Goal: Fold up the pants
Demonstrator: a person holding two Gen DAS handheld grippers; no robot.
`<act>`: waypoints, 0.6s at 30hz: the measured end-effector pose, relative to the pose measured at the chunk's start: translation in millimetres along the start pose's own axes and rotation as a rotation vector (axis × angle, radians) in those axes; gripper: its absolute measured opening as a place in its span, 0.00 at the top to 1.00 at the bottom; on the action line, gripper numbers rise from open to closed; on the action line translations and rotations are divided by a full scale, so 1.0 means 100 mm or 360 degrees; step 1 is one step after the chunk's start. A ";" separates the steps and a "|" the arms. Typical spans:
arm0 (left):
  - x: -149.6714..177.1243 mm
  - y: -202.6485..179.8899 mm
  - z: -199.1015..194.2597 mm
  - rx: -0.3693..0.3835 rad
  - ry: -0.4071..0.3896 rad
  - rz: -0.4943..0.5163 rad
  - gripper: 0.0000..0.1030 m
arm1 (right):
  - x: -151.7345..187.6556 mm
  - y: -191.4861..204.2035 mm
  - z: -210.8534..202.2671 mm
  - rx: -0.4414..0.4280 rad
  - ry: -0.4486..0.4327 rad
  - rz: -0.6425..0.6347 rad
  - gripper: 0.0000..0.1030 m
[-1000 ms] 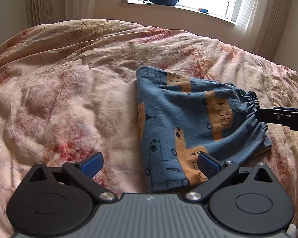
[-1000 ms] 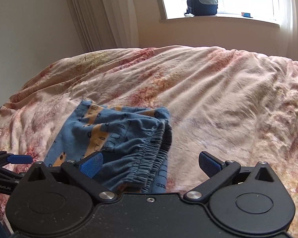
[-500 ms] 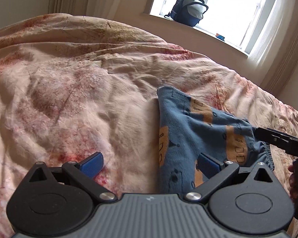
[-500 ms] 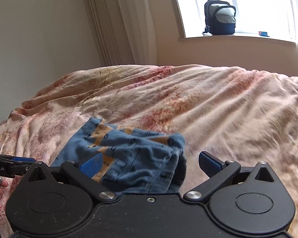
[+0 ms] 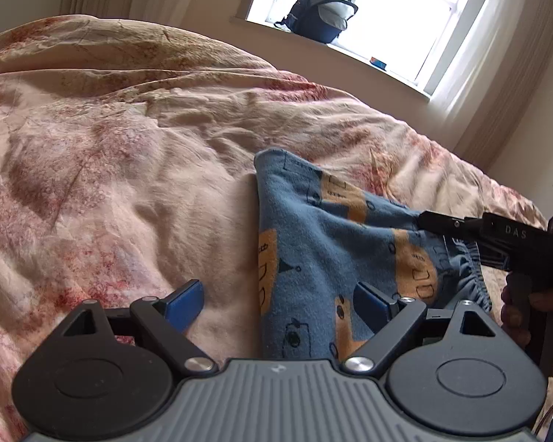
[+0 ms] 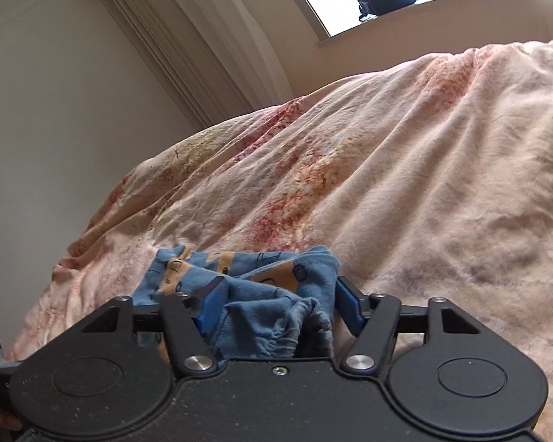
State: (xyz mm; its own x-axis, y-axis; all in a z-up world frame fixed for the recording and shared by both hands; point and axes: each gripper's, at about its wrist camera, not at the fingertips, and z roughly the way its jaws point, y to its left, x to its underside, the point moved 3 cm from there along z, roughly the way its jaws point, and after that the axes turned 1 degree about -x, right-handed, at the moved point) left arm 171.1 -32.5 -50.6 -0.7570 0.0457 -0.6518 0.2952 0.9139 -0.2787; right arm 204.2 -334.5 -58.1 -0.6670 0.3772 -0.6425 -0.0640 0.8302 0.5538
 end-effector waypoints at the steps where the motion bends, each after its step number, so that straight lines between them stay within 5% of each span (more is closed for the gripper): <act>1: 0.00 0.00 0.00 -0.0009 0.0005 0.0002 0.17 | 0.00 -0.01 0.00 0.0004 0.0004 0.0013 0.44; 4: 0.00 0.02 -0.01 0.0001 0.0015 -0.0008 0.32 | 0.01 -0.01 0.01 0.0029 0.0007 0.0026 0.59; 6: -0.01 0.02 -0.02 0.0055 0.0025 -0.0023 0.59 | 0.01 0.01 0.01 0.0037 0.0003 0.0026 0.63; 7: -0.01 0.01 -0.02 0.0090 0.0040 -0.0029 0.65 | 0.02 0.02 0.01 0.0050 0.0002 0.0016 0.66; 12: -0.03 0.00 -0.06 0.0095 0.0020 -0.0049 0.81 | 0.04 0.22 -0.02 0.0144 -0.0036 -0.0133 0.76; 18: -0.14 -0.03 -0.17 0.0103 -0.0022 -0.0068 0.83 | -0.04 0.53 -0.11 0.0191 -0.0124 -0.0291 0.80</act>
State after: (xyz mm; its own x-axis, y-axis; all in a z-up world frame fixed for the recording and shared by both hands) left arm 170.6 -28.4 -28.5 -0.7616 0.0014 -0.6481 0.3003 0.8870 -0.3509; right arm 195.2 -296.9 -20.1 -0.5926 0.2426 -0.7681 -0.0869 0.9288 0.3603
